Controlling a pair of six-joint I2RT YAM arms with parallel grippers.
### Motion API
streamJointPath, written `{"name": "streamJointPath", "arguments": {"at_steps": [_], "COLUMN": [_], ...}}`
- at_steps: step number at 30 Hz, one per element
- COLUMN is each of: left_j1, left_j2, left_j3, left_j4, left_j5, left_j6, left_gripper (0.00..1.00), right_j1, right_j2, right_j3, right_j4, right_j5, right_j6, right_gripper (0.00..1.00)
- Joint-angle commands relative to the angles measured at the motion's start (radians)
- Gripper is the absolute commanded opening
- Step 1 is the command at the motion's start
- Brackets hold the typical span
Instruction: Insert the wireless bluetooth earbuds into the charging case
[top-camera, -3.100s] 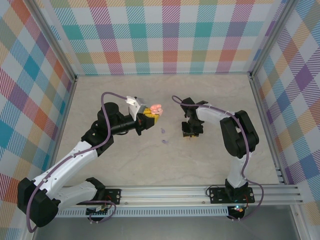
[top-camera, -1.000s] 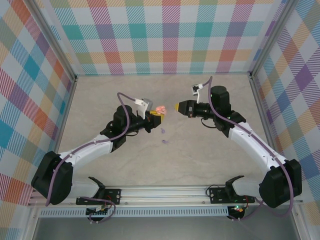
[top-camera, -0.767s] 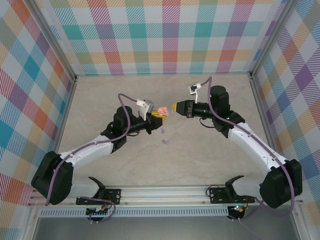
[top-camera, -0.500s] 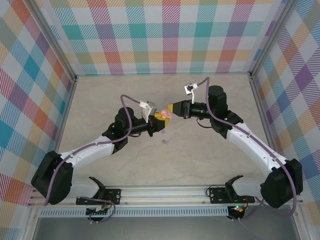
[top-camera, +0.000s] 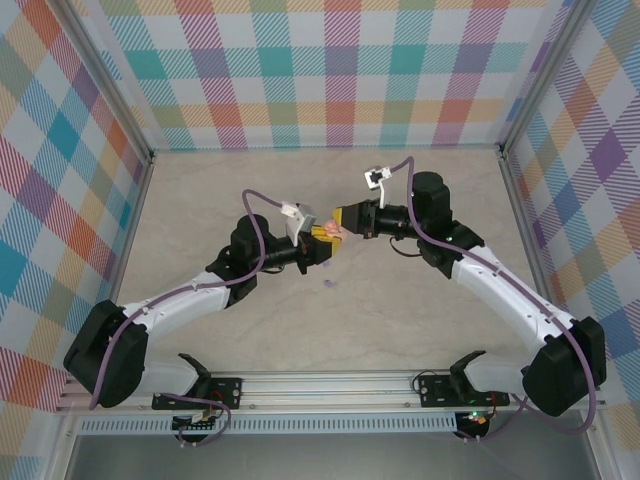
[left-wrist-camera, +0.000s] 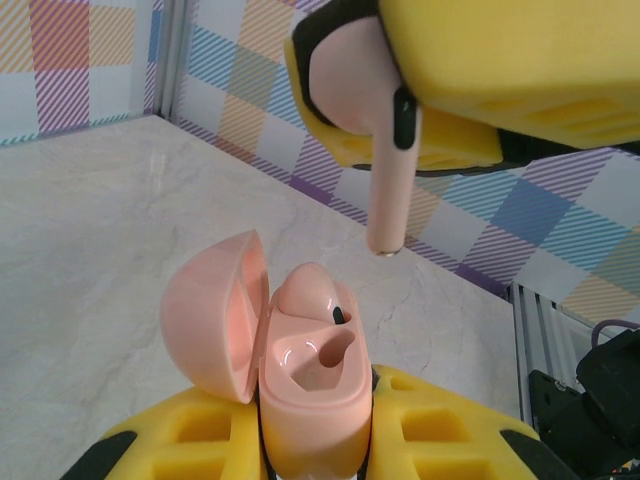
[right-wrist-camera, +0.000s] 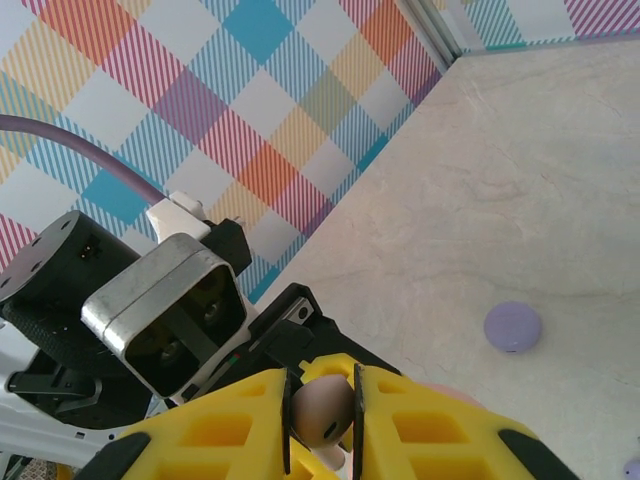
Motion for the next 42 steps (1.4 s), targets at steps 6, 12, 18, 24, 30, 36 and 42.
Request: {"name": "streamJointPath", "arguments": {"at_steps": [6, 12, 18, 24, 30, 36, 42], "left_j1": [-0.017, -0.017, -0.018, -0.018, -0.018, -0.017, -0.018], "left_j2": [-0.015, -0.019, -0.021, -0.027, -0.029, -0.033, -0.037], "left_j3": [0.016, 0.01, 0.01, 0.006, 0.005, 0.005, 0.003], "left_j4": [0.099, 0.121, 0.131, 0.129, 0.131, 0.13, 0.132], "left_j5": [0.028, 0.028, 0.031, 0.03, 0.025, 0.011, 0.009], "left_j6": [-0.018, -0.031, -0.042, -0.039, -0.041, -0.045, -0.045], "left_gripper": [0.16, 0.16, 0.16, 0.16, 0.16, 0.16, 0.16], "right_j1": [0.01, 0.012, 0.013, 0.013, 0.013, 0.013, 0.014], "right_j2": [-0.01, -0.012, -0.012, -0.016, -0.015, -0.009, -0.003], "right_j3": [0.03, 0.027, 0.025, 0.024, 0.024, 0.026, 0.026], "right_j4": [0.018, 0.01, 0.006, -0.001, -0.004, -0.014, -0.024], "right_j5": [0.018, 0.023, 0.027, 0.045, 0.044, 0.04, 0.034], "right_j6": [-0.034, -0.041, -0.047, -0.055, -0.057, -0.063, -0.068], "right_gripper": [0.23, 0.23, 0.23, 0.23, 0.23, 0.23, 0.23]}}
